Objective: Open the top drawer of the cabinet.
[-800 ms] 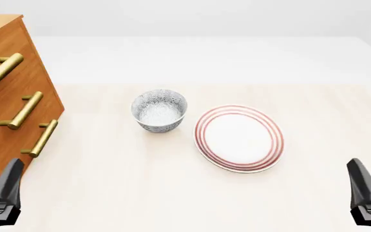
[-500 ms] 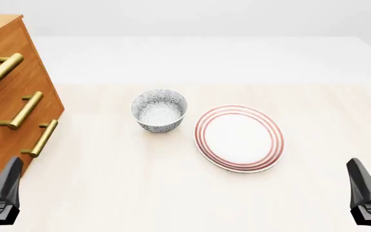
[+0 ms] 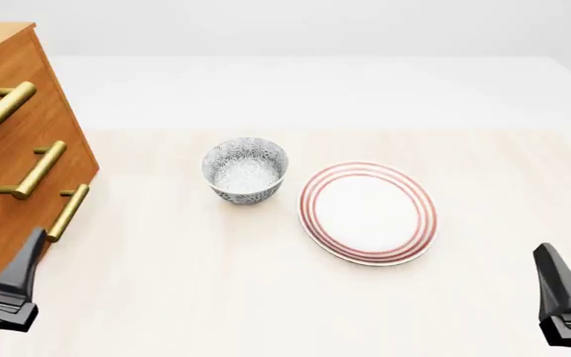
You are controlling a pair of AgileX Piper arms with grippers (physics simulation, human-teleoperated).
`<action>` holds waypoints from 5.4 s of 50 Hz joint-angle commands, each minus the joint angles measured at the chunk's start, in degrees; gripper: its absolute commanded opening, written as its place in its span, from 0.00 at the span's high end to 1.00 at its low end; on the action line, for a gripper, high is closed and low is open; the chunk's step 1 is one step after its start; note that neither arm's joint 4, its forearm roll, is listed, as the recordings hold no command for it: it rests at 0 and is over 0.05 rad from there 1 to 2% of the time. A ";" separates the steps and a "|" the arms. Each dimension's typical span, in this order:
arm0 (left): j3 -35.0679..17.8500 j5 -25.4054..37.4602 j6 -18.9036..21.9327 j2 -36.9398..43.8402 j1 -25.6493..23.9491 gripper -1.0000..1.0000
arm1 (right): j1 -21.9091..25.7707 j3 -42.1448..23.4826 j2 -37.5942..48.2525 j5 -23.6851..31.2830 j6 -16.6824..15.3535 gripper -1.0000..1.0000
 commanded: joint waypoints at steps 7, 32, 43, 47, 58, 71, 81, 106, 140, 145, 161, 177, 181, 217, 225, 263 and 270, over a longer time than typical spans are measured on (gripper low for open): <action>-2.09 -2.24 19.97 6.95 -0.31 0.00 | 0.02 0.01 0.15 -0.16 -0.02 0.00; -1.85 -11.48 40.92 16.82 0.79 0.00 | 0.03 0.03 -0.08 0.05 0.00 0.00; -4.20 -12.38 43.31 19.54 6.55 0.00 | 0.03 0.03 -0.09 0.05 0.00 0.00; -4.14 -15.92 45.13 23.57 6.69 0.00 | 0.01 0.03 -0.08 0.05 0.00 0.00; -4.96 -21.99 50.41 30.87 5.81 0.00 | 0.02 0.03 -0.08 0.05 0.00 0.00; -7.76 -27.26 57.23 39.30 4.19 0.00 | 0.02 0.03 -0.08 0.05 -0.01 0.00; -9.86 -27.86 60.67 41.24 5.23 0.00 | 0.02 0.03 -0.09 0.05 0.00 0.00; -13.82 -27.02 61.71 43.38 8.17 0.00 | 0.02 0.03 -0.08 0.05 0.00 0.00; -16.84 -28.80 59.34 48.70 13.30 0.00 | 0.01 0.03 -0.09 0.05 -0.01 0.00; -17.45 -28.17 58.95 48.30 14.02 0.00 | 0.03 0.03 -0.08 0.05 0.00 0.00; -16.56 -31.30 60.66 52.11 15.99 0.00 | 0.02 0.03 -0.08 0.05 0.00 0.00; -17.66 -32.24 60.84 54.53 16.95 0.00 | 0.03 0.03 -0.09 0.05 -0.01 0.00; -17.93 -31.96 60.71 54.74 17.32 0.00 | 0.02 0.03 -0.08 0.05 0.00 0.00; -16.86 -33.49 62.04 56.64 19.07 1.00 | 0.04 0.03 -0.08 0.05 -0.01 0.00; -16.31 -32.62 62.95 54.98 18.76 1.00 | 0.02 0.03 -0.08 0.05 0.01 0.00; -15.66 -30.70 64.14 53.19 12.40 1.00 | 0.03 0.03 -0.07 0.05 -0.01 0.00; -15.01 -31.09 64.48 53.06 11.49 1.00 | 0.02 0.03 -0.08 0.05 0.01 0.00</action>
